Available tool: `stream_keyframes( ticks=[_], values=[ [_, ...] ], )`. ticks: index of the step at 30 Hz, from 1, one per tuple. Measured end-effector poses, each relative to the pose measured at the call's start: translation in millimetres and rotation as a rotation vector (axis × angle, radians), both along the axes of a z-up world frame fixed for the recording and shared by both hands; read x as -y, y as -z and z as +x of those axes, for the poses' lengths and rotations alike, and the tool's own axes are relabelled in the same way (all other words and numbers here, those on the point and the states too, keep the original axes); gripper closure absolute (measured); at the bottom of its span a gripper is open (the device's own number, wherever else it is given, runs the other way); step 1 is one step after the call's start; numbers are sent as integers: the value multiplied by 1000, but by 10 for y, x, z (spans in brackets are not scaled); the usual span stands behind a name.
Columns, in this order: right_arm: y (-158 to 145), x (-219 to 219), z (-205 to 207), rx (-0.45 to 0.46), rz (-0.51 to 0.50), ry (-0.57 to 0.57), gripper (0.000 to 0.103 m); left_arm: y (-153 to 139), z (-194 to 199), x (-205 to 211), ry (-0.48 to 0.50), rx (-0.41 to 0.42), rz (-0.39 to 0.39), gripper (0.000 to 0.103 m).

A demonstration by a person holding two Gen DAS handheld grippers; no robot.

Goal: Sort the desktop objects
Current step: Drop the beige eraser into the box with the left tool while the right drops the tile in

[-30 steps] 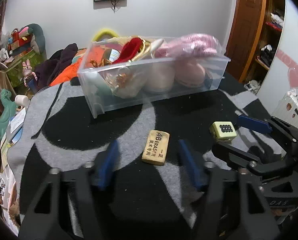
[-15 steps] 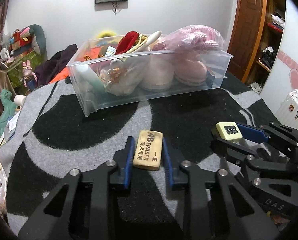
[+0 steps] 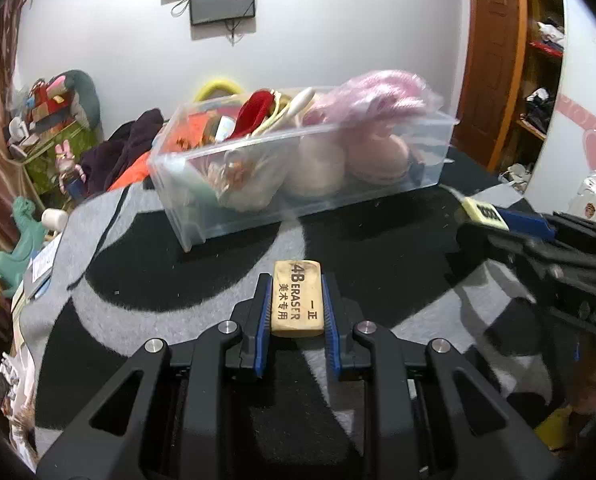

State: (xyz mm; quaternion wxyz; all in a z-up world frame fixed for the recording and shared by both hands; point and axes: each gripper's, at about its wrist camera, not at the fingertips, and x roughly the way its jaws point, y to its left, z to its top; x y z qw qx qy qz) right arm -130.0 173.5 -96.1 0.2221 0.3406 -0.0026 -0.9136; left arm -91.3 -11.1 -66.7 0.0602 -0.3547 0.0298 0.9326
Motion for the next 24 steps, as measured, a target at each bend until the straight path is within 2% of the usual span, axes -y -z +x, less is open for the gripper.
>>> stream_keyframes(
  ticks=[15,24],
  values=[
    [-458,-271,-199,-105,-31,47,65,-584,-58,251,-9,-130,108,80],
    [-619,-333,-345,-149,-53,60,66,-753,-257,389,-46,-162,109,80]
  ],
)
